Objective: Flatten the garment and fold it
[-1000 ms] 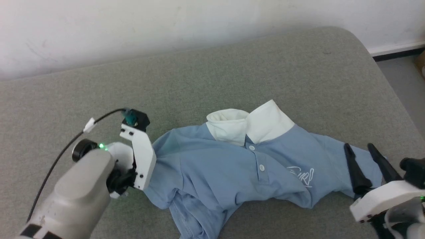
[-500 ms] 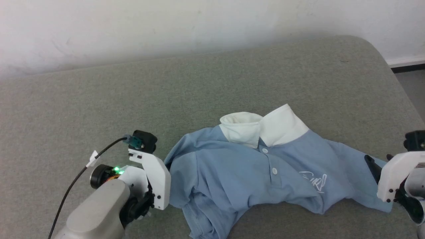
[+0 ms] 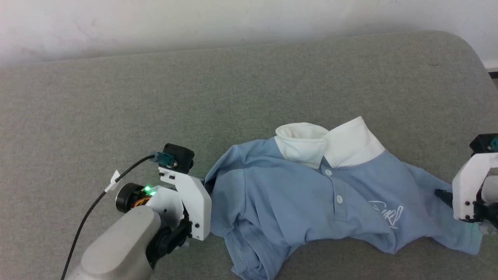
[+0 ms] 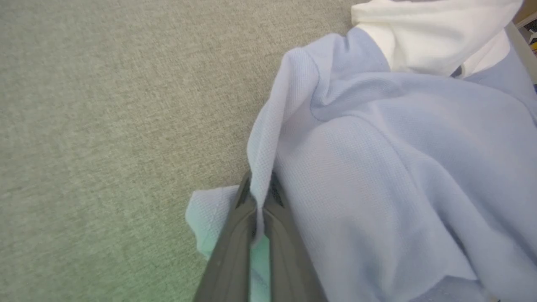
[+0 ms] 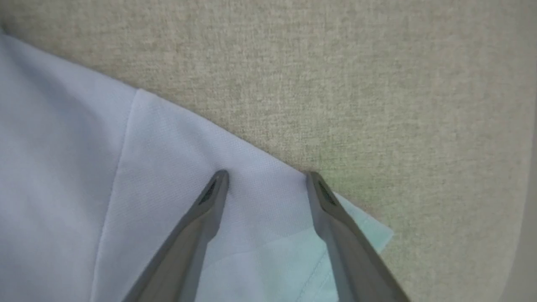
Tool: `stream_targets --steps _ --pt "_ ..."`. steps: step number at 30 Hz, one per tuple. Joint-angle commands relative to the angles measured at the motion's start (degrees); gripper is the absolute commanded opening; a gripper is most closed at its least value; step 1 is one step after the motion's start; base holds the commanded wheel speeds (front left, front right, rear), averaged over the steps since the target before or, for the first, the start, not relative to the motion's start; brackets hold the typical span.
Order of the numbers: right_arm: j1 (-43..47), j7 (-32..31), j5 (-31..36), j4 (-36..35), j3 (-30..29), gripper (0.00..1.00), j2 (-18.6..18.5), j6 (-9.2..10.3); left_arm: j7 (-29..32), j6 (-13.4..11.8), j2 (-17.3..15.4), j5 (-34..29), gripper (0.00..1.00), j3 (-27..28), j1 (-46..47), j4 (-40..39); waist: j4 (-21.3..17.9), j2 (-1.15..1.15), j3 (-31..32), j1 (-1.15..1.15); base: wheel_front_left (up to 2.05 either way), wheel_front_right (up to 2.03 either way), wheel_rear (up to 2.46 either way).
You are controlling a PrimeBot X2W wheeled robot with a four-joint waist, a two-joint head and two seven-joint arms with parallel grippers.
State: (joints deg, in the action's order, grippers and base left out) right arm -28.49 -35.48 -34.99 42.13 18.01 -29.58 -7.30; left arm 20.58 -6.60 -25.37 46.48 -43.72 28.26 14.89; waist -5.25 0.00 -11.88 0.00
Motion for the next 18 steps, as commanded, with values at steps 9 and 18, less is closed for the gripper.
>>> stream_targets --steps 9,18 --pt "2.3 -8.7 -9.6 3.0 5.4 0.0 2.6 -0.19 -0.8 -0.3 -1.0 0.4 0.0 1.0 0.2 -0.6 -0.7 0.0 0.6 0.0 0.0 0.0 0.0" --pt "-1.0 1.7 -8.5 -8.4 6.1 0.0 -3.2 -0.19 -6.2 -2.5 -4.6 -0.6 0.0 5.2 0.5 -2.8 -1.4 0.0 5.8 0.0 0.0 0.0 0.0"
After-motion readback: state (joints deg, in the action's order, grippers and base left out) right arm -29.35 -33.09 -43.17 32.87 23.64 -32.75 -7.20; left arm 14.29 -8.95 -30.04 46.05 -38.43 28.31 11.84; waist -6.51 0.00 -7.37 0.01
